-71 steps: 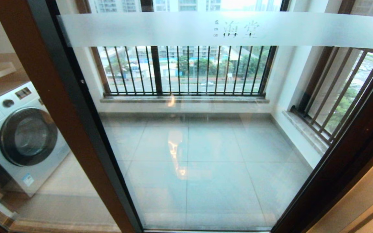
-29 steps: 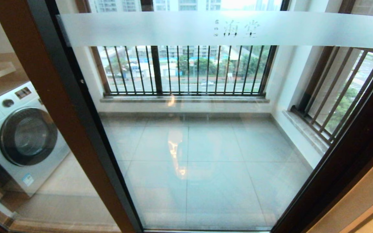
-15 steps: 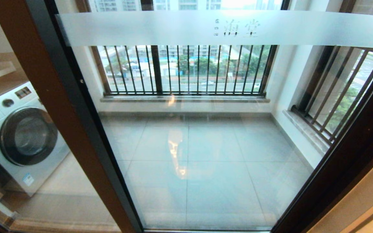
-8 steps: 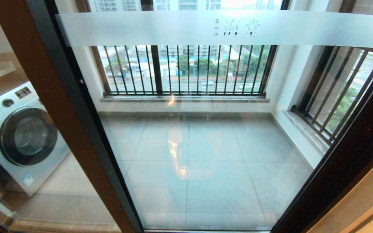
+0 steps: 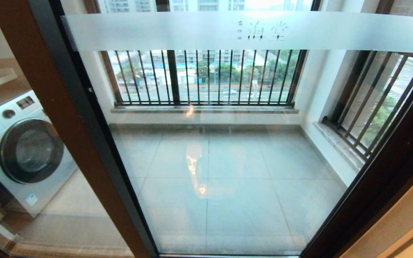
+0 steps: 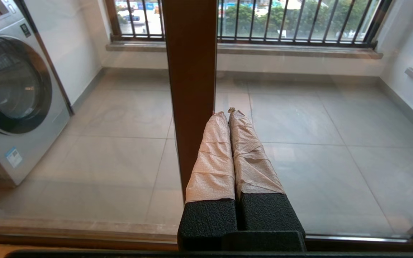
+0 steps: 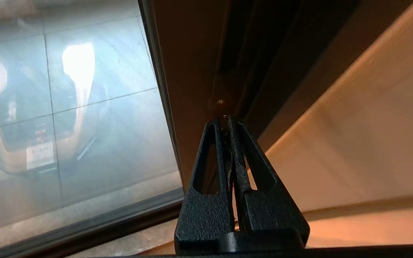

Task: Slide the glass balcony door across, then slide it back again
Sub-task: Open the slid door

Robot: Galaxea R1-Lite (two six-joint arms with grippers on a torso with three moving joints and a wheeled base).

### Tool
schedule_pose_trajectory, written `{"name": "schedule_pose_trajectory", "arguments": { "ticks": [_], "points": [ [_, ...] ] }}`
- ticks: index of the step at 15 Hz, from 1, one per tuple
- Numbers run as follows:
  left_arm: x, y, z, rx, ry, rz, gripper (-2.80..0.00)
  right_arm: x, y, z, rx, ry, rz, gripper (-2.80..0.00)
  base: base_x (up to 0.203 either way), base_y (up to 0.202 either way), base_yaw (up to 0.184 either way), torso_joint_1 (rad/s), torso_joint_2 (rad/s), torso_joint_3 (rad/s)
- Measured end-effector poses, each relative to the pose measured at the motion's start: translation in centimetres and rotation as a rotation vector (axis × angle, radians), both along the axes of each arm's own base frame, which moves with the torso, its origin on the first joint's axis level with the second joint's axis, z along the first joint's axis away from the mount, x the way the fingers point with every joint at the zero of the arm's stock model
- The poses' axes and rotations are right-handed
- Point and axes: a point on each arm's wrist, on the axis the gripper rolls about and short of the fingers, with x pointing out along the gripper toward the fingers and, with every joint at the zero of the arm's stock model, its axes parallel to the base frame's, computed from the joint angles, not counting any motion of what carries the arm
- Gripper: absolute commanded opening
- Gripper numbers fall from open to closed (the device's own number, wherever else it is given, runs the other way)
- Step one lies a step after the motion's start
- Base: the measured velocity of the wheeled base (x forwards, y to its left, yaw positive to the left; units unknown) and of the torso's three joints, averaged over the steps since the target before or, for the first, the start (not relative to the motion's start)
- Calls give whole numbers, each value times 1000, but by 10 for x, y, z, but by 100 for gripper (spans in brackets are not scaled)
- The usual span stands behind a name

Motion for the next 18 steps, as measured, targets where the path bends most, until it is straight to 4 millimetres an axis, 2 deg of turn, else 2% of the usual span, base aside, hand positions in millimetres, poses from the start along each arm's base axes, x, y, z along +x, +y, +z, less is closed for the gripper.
{"name": "schedule_pose_trajectory", "arguments": {
  "ticks": [4,8,12,18],
  "points": [
    [0,0,0,0,0,0,-280,11,-9,-2,-20,-19,-21,-280,0,0,0,0,0,0],
    [0,0,0,0,0,0,-280,26,-21,-13,-50,-52,-92,-280,0,0,0,0,0,0],
    [0,0,0,0,0,0,-280,39,-15,-19,-27,-48,-66,-280,0,0,0,0,0,0],
    [0,0,0,0,0,0,-280,52,-14,-15,-45,-71,-79,-280,0,0,0,0,0,0]
  ]
}}
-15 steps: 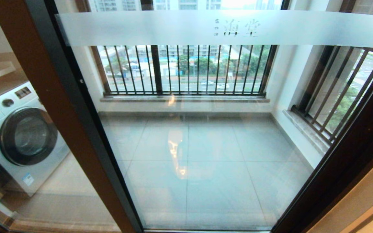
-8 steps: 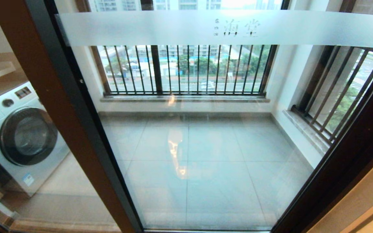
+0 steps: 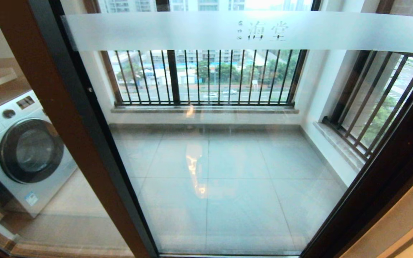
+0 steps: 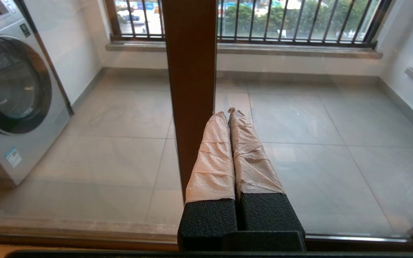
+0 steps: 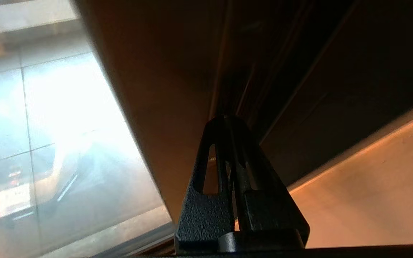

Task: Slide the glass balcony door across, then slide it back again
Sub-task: Open the slid door

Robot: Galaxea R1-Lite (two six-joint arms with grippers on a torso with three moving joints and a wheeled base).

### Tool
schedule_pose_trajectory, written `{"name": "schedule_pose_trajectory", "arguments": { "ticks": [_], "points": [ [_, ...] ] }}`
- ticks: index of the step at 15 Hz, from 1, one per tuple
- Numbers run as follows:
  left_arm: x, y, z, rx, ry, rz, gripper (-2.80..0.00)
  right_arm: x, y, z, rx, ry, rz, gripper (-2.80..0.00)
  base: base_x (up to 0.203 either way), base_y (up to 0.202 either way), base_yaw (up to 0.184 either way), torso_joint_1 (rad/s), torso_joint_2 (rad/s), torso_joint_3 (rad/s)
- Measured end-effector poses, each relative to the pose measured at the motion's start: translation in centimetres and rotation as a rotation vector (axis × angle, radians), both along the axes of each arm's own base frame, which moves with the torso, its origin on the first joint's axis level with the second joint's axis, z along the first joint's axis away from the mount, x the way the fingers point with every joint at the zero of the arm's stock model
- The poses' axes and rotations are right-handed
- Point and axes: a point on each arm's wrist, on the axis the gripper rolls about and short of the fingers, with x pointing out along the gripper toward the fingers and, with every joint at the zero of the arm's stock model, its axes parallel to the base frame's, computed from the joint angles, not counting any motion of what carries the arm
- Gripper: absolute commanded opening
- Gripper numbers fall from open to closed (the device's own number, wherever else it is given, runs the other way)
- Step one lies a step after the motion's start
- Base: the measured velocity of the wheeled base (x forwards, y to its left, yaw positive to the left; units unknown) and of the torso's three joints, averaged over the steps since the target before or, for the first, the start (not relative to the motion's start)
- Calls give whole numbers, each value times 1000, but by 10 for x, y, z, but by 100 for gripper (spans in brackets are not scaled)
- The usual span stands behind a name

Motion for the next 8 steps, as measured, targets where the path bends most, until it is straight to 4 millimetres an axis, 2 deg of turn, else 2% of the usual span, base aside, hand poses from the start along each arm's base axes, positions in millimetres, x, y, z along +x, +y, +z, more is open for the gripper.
{"name": "schedule_pose_trajectory", "arguments": {
  "ticks": [5,8],
  "points": [
    [0,0,0,0,0,0,-280,5,-4,-4,-1,11,-21,-280,0,0,0,0,0,0],
    [0,0,0,0,0,0,-280,-1,-1,-7,6,24,-13,-280,0,0,0,0,0,0]
  ]
}}
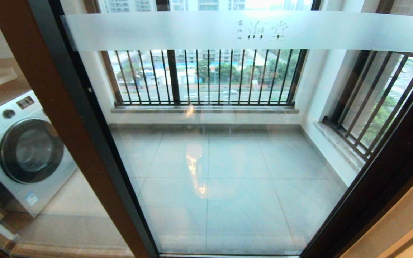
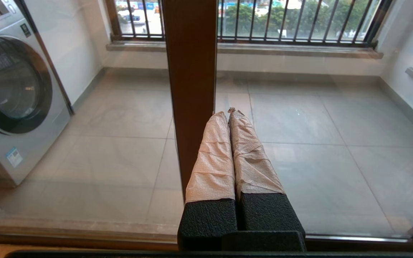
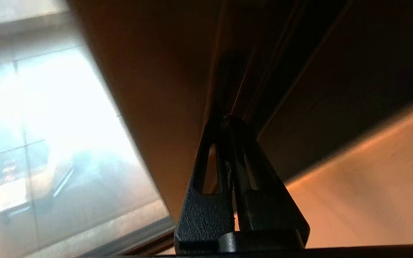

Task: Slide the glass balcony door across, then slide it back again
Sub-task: Open the slid door

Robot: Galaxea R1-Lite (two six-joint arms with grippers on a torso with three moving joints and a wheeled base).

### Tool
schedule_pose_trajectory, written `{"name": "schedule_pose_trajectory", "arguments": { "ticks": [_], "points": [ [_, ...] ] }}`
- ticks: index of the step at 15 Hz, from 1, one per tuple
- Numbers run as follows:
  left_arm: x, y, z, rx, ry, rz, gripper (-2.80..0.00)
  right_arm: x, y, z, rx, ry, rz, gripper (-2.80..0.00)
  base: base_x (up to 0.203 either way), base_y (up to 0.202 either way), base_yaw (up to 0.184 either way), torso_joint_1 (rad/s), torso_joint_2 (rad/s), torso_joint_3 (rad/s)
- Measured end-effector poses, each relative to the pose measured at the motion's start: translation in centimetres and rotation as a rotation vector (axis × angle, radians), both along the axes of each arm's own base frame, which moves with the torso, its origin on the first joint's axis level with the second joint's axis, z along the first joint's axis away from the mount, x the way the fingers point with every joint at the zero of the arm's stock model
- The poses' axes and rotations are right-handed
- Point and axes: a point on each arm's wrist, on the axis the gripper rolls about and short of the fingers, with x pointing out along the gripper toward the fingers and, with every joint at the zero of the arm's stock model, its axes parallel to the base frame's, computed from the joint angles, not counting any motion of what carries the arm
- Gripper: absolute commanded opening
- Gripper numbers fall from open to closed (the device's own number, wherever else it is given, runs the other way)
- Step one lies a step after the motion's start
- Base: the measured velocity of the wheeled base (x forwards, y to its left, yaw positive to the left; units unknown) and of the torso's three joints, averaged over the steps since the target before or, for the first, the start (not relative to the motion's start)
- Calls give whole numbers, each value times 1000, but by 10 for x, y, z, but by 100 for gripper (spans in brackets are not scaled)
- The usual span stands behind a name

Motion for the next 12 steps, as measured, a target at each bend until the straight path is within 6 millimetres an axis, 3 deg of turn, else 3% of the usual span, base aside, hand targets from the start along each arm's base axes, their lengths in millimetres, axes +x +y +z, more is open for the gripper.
{"name": "schedule_pose_trajectory", "arguments": {
  "ticks": [5,12],
  "points": [
    [0,0,0,0,0,0,-280,-7,4,2,-5,1,-5,-280,0,0,0,0,0,0],
    [0,0,0,0,0,0,-280,8,-6,2,-33,-28,-36,-280,0,0,0,0,0,0]
  ]
}}
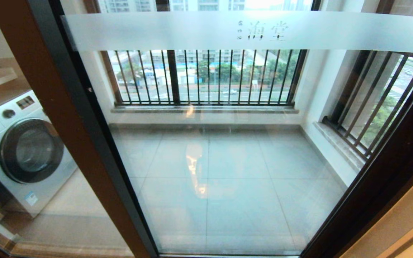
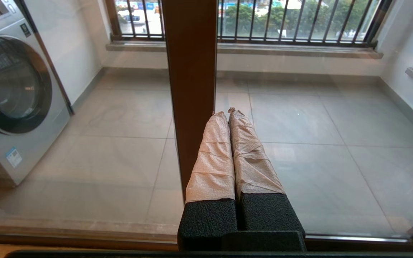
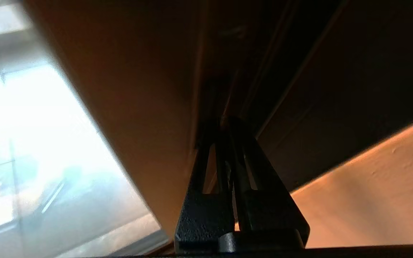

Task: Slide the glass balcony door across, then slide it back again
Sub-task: Open the slid door

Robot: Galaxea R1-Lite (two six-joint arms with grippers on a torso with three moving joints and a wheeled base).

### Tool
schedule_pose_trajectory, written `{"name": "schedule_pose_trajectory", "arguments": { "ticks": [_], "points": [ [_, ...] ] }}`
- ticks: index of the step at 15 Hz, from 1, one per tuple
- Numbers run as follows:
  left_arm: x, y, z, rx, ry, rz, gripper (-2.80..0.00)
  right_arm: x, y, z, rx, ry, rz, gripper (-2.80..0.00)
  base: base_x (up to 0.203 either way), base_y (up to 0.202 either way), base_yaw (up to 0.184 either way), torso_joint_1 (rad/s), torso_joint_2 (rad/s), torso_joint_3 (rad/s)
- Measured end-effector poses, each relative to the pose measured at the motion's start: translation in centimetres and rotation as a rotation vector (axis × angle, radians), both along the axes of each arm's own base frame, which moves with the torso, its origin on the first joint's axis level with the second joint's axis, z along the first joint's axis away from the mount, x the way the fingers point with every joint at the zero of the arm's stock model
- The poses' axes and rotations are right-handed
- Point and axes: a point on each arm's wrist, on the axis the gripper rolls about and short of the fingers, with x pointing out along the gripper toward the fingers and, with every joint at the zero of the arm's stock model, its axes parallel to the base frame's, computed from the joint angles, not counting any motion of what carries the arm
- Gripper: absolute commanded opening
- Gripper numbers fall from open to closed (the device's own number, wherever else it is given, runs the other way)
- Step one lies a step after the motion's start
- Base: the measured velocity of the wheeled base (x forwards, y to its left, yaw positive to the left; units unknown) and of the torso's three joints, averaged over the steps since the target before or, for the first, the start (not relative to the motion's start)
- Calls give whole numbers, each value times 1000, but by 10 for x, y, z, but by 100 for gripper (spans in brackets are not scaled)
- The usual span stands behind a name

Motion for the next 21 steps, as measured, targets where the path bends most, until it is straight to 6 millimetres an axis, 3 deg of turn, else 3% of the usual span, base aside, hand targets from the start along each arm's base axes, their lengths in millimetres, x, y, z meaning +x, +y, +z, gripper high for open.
{"name": "schedule_pose_trajectory", "arguments": {
  "ticks": [9,21],
  "points": [
    [0,0,0,0,0,0,-280,13,-5,-16,7,12,2,-280,0,0,0,0,0,0],
    [0,0,0,0,0,0,-280,27,10,-25,-3,-2,50,-280,0,0,0,0,0,0]
  ]
}}
